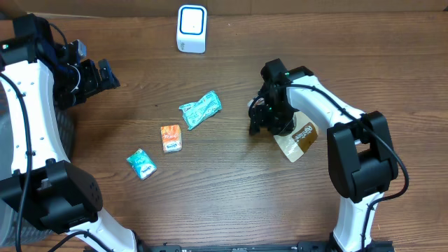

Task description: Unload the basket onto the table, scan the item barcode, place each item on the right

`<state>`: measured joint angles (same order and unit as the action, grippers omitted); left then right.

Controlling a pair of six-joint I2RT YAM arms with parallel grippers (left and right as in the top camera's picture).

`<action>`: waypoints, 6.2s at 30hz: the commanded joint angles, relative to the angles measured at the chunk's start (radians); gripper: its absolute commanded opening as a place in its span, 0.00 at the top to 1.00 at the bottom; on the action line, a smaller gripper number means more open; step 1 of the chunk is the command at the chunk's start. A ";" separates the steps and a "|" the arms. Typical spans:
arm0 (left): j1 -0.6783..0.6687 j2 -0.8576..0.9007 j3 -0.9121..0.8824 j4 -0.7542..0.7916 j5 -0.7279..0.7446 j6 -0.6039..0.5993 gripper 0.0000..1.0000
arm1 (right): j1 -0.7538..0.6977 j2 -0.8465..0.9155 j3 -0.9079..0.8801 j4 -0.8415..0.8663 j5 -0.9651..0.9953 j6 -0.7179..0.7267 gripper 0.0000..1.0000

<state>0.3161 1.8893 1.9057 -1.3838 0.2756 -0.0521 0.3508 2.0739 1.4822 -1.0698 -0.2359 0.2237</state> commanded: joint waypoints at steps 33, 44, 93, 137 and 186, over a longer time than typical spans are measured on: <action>-0.002 -0.010 0.014 0.001 -0.002 0.008 0.00 | 0.131 0.144 0.159 0.557 -0.178 0.222 0.36; -0.002 -0.010 0.014 0.001 -0.002 0.008 0.00 | 0.122 0.195 0.158 0.423 -0.233 0.220 0.79; -0.002 -0.010 0.014 0.053 0.012 -0.113 0.00 | 0.125 0.179 0.082 0.269 -0.388 -0.002 0.93; -0.002 -0.010 0.014 0.053 0.012 -0.113 0.00 | 0.042 -0.052 0.130 0.232 -0.421 0.084 0.96; -0.002 -0.010 0.014 0.053 0.009 -0.113 0.00 | 0.192 0.516 0.912 1.084 0.764 -1.113 0.96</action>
<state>0.3161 1.8893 1.9057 -1.3315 0.2764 -0.1555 0.5426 2.5591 2.3714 -0.0128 0.5743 -0.6632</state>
